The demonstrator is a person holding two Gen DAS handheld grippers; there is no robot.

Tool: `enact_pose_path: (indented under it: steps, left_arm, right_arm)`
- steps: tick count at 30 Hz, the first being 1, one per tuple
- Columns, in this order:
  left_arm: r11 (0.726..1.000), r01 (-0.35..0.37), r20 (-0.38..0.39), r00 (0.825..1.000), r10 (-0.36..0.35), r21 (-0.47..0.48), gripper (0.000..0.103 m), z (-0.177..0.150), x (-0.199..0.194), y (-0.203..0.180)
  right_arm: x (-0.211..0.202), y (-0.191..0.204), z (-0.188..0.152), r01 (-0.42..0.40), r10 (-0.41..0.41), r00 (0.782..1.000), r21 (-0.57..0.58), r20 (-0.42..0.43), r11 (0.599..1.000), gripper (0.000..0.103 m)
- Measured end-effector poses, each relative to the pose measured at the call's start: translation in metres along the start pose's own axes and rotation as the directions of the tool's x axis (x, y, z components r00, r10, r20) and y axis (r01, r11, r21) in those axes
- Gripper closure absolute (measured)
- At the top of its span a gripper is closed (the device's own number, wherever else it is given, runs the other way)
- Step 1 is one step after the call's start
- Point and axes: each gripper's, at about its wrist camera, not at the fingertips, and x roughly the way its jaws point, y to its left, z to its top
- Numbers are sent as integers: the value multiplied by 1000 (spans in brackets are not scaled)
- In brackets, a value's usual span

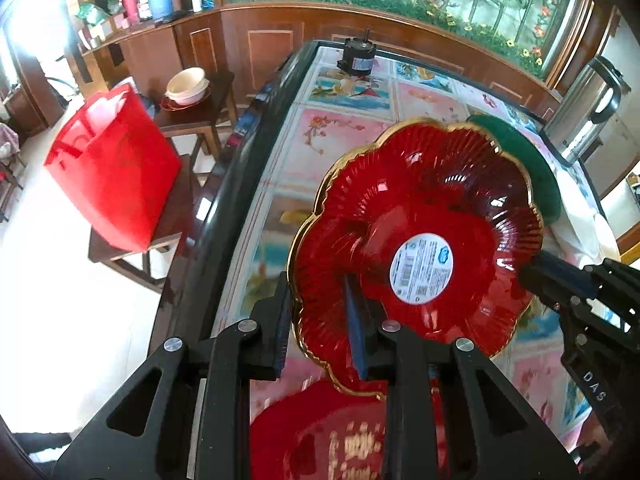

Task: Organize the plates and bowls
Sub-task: 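Stack the smaller red plate onto the large red plate with the left tool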

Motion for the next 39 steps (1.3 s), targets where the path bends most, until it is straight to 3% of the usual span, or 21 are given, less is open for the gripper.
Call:
enact_pose_path:
  steps: [9,17,26,39]
  left_arm:
    - [999,19,-3,1000,-19,-43,78,-47,-36,11]
    - [1000,10,7,1000,-10,-19,78,-85,-71,9]
    - [1000,-15,-88,996,14,-8,78,-136,-54,7]
    - [993,-117,-106,987,117,12,78,-150,-21,9]
  right_arm:
    - [-31,27,-26,-17,17,1000,-41,17,999,92]
    - [-57,45,-49,-32,35,999,-76,34,997,90]
    - [-40,60,-88,-63,59,997,-101,-40,993,88]
    - [6,76,-101,-38,14,990,-173,-140,984,88]
